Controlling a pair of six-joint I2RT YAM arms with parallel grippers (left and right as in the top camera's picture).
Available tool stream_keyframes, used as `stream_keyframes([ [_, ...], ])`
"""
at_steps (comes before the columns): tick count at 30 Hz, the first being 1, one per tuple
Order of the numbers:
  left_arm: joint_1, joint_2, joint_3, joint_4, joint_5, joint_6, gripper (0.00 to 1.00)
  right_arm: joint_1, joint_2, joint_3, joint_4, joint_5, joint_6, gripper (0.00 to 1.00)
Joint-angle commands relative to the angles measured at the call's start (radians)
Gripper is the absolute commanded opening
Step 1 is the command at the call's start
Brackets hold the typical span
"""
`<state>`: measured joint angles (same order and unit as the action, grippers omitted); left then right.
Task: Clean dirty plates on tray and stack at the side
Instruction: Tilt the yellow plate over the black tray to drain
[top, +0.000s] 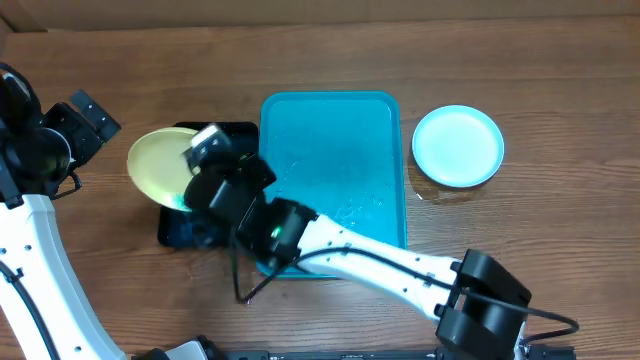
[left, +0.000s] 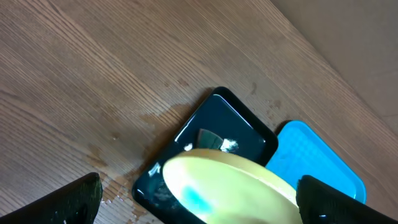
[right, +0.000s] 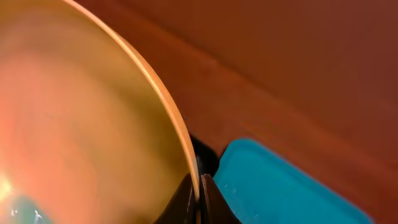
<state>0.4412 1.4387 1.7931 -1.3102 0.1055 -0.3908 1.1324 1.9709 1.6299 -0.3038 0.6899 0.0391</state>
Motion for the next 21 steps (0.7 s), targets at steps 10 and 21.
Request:
stream_keyframes([
  [10, 0.003, 0.003, 0.007, 0.002, 0.011, -0.014, 1.00, 0.171, -0.034, 0.020, 0.219, 0.523, -0.311, 0.04],
  [21, 0.003, 0.003, 0.007, 0.002, 0.011, -0.014, 1.00, 0.203, -0.034, 0.020, 0.482, 0.558, -0.486, 0.04],
])
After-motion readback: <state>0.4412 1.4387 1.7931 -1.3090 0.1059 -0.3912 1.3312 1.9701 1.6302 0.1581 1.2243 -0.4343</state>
